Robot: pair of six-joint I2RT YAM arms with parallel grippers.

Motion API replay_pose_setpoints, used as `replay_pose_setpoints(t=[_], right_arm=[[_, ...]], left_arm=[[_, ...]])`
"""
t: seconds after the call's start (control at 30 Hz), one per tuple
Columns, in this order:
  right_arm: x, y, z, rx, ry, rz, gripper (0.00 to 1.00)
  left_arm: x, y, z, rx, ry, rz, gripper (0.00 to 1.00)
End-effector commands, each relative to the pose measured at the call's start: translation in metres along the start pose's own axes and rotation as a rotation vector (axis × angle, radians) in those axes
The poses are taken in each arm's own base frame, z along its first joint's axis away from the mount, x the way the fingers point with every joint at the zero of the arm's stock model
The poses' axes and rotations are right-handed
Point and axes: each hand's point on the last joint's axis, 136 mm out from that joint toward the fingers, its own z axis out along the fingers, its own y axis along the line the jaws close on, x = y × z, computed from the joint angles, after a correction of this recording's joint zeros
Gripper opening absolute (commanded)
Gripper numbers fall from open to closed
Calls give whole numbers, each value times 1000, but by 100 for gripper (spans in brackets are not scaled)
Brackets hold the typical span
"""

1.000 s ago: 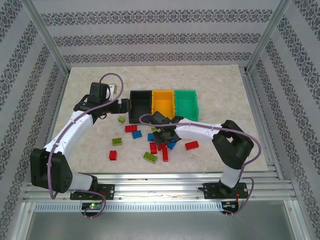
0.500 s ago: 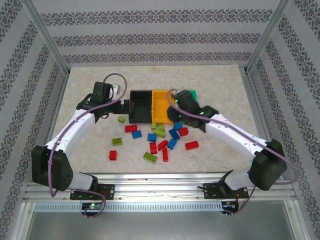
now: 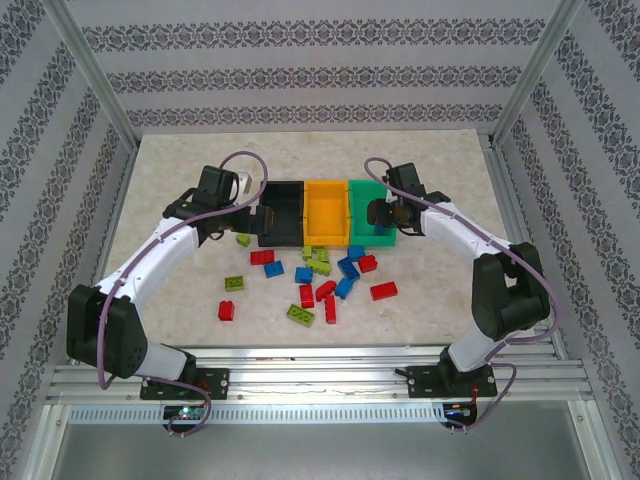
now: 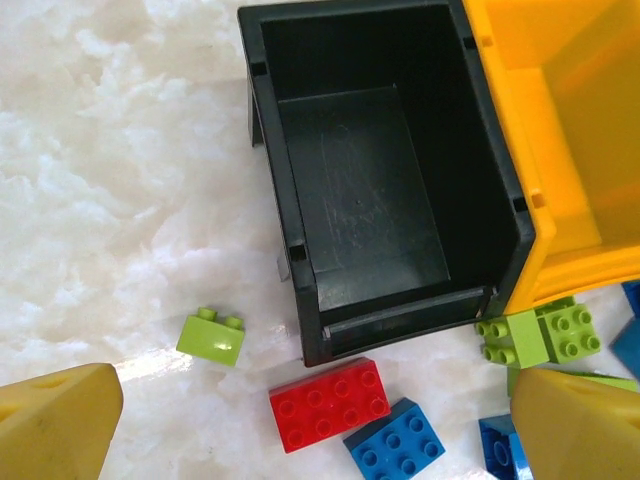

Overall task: Sort the legos into containers by color
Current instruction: Place the lego in the container, then pick up the lego from the bottom-center of the table.

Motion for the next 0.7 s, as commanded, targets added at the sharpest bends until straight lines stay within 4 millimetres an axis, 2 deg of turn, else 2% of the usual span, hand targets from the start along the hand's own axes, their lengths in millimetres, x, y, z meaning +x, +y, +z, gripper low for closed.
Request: replay_pose_setpoints(t=[0.0, 0.13, 0.33, 0.43, 0.67], right_arm=[[-6, 23, -17, -68, -46, -62, 53], [19, 32, -27, -98, -21, -102, 54], [87, 47, -33, -121, 67, -186, 54], [114, 54, -37, -139, 114, -191, 54], [156, 74, -38, -183, 198, -216, 53]], left_arm=[[1, -1, 1, -23, 29, 44, 100], [3, 0, 2, -33, 43, 54, 100], [2, -2, 3, -27, 46, 56, 99], [2, -1, 5, -32, 50, 60, 99], [5, 1, 10, -39, 75, 64, 100]])
